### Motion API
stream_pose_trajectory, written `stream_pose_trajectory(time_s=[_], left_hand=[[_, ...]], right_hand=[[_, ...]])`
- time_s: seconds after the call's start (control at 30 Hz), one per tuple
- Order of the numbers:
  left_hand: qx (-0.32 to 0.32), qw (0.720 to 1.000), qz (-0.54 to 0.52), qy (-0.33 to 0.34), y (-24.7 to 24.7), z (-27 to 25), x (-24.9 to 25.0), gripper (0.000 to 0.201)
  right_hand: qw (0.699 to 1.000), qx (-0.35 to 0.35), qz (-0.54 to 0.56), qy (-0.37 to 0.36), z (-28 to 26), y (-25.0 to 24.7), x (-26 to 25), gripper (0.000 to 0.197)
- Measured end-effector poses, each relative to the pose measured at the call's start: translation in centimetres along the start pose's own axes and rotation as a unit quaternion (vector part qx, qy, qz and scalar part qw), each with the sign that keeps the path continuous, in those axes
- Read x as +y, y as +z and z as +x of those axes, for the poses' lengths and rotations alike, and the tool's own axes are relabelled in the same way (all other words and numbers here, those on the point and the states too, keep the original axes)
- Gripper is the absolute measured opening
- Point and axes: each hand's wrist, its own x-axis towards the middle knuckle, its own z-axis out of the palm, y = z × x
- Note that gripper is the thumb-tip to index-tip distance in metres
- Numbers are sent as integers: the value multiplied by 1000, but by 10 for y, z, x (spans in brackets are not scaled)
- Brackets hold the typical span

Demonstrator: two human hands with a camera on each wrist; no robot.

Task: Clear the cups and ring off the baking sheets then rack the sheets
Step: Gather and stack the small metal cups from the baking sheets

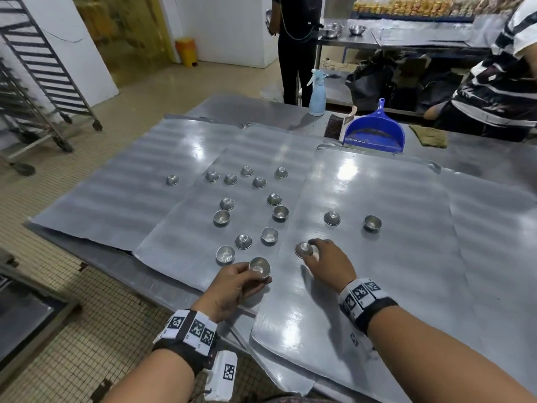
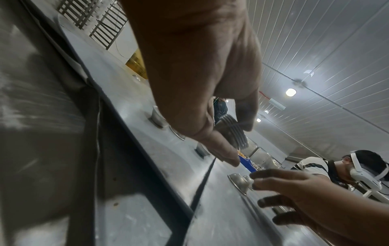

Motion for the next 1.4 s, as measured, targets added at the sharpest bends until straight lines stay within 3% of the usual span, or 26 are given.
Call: stream_pose_trajectory(time_s=[0.17,0.33,0.43,0.63,0.77,0.87,1.13,1.4], left_hand=[[2,1000,6,14,-7,3,2,28],[1,1000,14,9,-12,5,2,28],[-1,1000,14,11,-9,5,3,27],[-10,1000,18,-4,-4,9,0,32],[-9,999,47,-10,0,12,-1,33],[-16,997,68,-23,5,13,-1,34],[-29,996,68,-46,22,6,0,32],[-38,998,38,-42,26,4,-1,29]], right_hand=[[996,-63,-70,-2,23,2,7,61],[996,-30,-81,-31,22,15,-1,32],[997,9,-62,-48,19,21,2,27],[999,8,7,-32,8,17,12,49],[997,48,39,-43,-6,18,20,24],[997,45,33,-46,-13,20,30,18],[997,47,61,-32,-31,15,37,50],[999,30,17,0,-36,13,42,68]])
